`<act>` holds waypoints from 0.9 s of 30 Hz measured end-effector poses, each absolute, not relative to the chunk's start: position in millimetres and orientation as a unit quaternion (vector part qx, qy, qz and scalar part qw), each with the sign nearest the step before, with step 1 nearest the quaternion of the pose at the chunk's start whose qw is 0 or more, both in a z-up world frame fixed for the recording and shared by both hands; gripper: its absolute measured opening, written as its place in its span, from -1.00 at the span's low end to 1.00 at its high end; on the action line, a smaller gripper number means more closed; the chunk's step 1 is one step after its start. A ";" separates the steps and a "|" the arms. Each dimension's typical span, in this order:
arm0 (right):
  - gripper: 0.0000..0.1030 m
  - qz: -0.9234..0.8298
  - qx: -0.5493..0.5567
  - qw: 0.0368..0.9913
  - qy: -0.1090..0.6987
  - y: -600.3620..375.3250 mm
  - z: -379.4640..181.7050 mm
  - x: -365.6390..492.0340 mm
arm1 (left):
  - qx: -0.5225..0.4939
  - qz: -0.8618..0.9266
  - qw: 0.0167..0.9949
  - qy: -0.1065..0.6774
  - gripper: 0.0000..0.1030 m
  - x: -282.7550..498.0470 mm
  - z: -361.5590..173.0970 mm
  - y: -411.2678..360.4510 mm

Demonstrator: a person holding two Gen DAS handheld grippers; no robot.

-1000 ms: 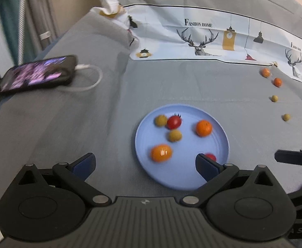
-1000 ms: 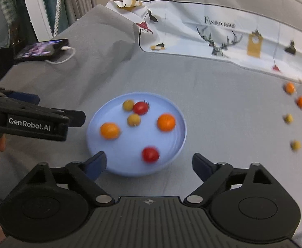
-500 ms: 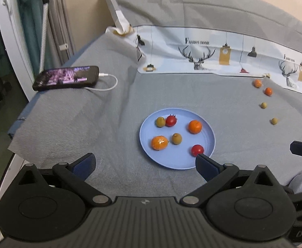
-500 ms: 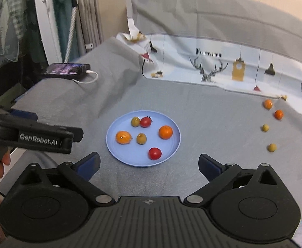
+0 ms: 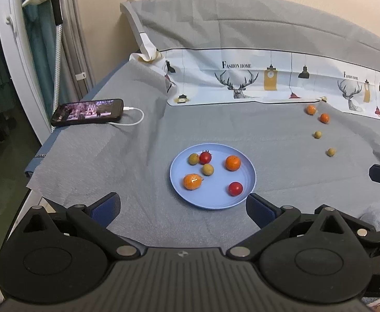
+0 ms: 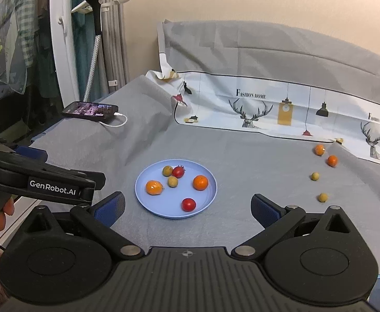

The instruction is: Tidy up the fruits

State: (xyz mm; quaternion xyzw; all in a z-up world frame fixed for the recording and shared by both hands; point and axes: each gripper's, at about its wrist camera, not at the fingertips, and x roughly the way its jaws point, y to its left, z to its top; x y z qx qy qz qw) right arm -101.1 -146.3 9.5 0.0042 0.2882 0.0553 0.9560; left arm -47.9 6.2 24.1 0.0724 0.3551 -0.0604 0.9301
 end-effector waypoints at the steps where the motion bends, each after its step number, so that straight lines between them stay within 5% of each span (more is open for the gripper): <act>1: 0.98 0.056 0.004 0.956 0.288 -145.9 9.7 -102.6 | 0.073 -0.061 0.930 0.354 0.99 -49.6 24.7 5.7; 27: 0.98 0.058 -0.007 0.953 0.296 -141.2 7.8 -104.1 | 0.069 -0.056 0.932 0.351 0.99 -48.4 25.2 13.7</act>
